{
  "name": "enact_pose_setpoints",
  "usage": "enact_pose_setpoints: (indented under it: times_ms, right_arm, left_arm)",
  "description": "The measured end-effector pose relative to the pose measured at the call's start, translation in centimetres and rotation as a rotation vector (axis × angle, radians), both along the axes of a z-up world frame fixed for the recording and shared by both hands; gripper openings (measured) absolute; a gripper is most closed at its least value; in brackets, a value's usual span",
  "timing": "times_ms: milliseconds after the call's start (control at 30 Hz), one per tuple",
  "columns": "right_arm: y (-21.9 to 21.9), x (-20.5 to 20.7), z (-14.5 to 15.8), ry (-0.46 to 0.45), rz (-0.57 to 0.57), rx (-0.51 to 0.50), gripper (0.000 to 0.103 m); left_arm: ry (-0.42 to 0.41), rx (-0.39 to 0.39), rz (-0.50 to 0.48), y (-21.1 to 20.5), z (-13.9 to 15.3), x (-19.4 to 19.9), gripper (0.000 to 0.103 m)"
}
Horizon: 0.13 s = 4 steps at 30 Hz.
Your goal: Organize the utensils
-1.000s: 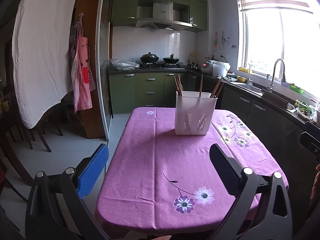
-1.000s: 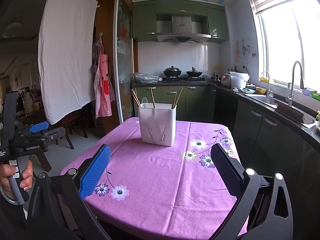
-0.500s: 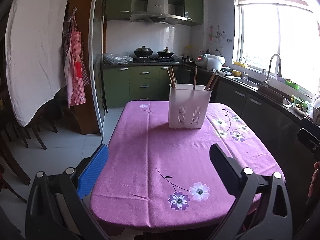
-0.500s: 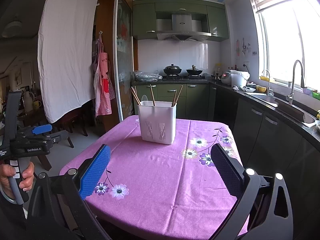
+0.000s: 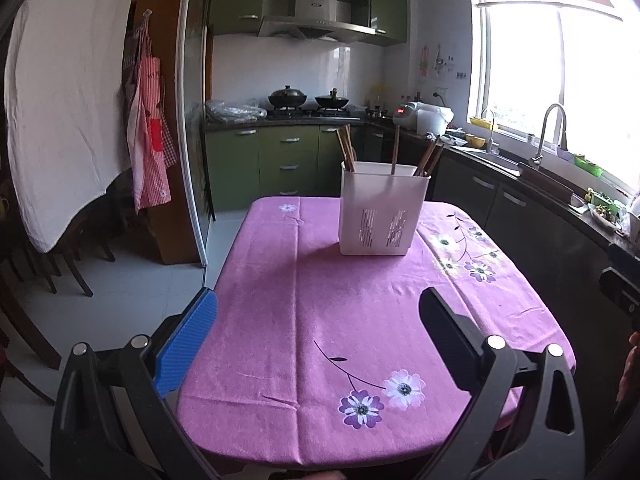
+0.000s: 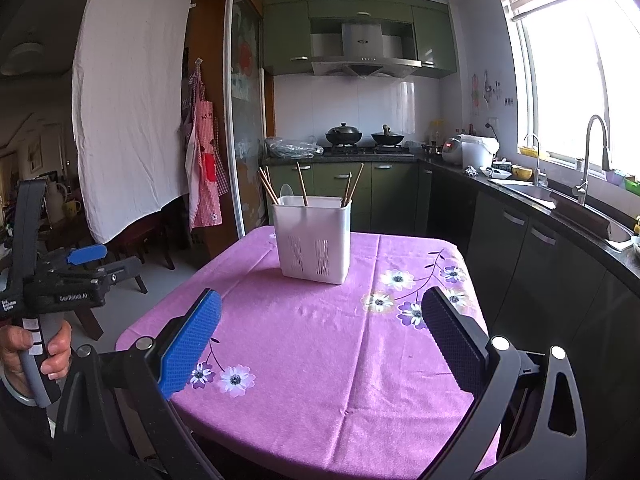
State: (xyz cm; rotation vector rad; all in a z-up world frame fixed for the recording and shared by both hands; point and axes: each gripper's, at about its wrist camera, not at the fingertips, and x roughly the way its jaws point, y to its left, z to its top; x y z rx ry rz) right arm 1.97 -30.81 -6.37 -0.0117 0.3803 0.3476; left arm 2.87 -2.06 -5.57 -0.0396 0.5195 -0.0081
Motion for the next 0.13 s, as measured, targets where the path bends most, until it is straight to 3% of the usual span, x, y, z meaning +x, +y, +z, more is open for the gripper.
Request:
enact_pose_setpoints:
  times_ms: [133]
  right_arm:
    - [0.2,1.1,-0.7,0.019,-0.005,-0.013,0.099]
  left_arm:
    - [0.026,0.008,-0.003,0.2,-0.8,2.4,0.096]
